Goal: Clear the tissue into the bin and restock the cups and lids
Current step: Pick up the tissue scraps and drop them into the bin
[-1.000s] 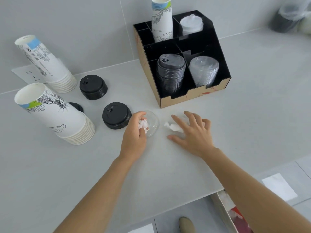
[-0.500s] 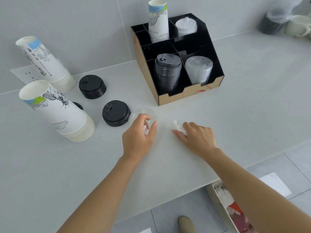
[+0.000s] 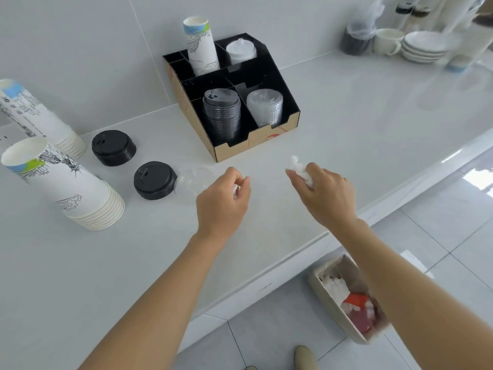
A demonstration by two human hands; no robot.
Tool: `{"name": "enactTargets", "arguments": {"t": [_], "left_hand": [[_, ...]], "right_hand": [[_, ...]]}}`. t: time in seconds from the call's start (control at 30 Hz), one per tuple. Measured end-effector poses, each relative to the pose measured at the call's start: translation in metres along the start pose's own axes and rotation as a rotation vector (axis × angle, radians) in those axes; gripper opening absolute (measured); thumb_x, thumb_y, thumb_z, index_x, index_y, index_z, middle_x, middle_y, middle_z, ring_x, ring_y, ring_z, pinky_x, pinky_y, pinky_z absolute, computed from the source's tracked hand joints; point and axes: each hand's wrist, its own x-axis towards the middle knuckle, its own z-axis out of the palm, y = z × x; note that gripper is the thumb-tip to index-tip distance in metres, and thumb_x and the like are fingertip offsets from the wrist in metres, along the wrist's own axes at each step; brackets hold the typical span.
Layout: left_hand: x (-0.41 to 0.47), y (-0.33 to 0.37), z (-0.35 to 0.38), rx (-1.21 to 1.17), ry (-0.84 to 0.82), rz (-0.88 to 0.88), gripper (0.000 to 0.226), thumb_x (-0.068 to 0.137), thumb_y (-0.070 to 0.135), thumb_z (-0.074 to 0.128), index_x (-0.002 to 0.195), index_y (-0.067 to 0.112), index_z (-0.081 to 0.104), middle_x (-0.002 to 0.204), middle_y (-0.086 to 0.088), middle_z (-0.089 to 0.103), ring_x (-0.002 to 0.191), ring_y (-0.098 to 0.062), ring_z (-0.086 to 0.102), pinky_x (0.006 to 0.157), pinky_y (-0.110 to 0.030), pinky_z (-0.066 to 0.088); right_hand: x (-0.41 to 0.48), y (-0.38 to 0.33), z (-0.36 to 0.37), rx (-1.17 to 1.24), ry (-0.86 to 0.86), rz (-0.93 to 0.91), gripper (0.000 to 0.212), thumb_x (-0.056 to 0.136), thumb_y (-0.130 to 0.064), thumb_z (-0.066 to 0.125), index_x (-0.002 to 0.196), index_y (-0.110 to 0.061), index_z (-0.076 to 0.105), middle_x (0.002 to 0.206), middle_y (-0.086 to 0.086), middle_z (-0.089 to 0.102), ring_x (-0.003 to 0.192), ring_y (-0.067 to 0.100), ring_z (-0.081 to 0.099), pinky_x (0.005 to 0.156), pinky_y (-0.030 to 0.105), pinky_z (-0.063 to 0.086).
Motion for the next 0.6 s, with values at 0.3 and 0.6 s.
{"name": "enactTargets", "arguments": {"t": [0.3, 0.6], "left_hand": [[-0.020, 0.073, 0.056, -0.082, -0.040, 0.089, 0.026, 0.089, 0.028, 0.050, 0.072, 0.008, 0.048, 0.053, -0.009, 0.052, 0.048, -0.028, 0.047, 0.046, -0.036, 0.040], [-0.059, 0.151, 0.164, -0.180, -0.135, 0.109, 0.026, 0.089, 0.029, 0.049, 0.073, 0.008, 0.049, 0.051, 0.000, 0.046, 0.049, -0.025, 0.047, 0.047, -0.030, 0.038]], "right_hand": [[-0.017, 0.065, -0.056, 0.019, 0.031, 0.117, 0.050, 0.092, -0.042, 0.054, 0.063, -0.011, 0.027, 0.045, -0.007, 0.022, 0.045, 0.028, 0.028, 0.043, 0.026, 0.020], [-0.058, 0.178, -0.090, 0.013, 0.094, 0.186, 0.049, 0.089, -0.051, 0.041, 0.061, -0.015, 0.022, 0.043, -0.011, 0.013, 0.040, 0.021, 0.020, 0.041, 0.021, 0.013]]}}
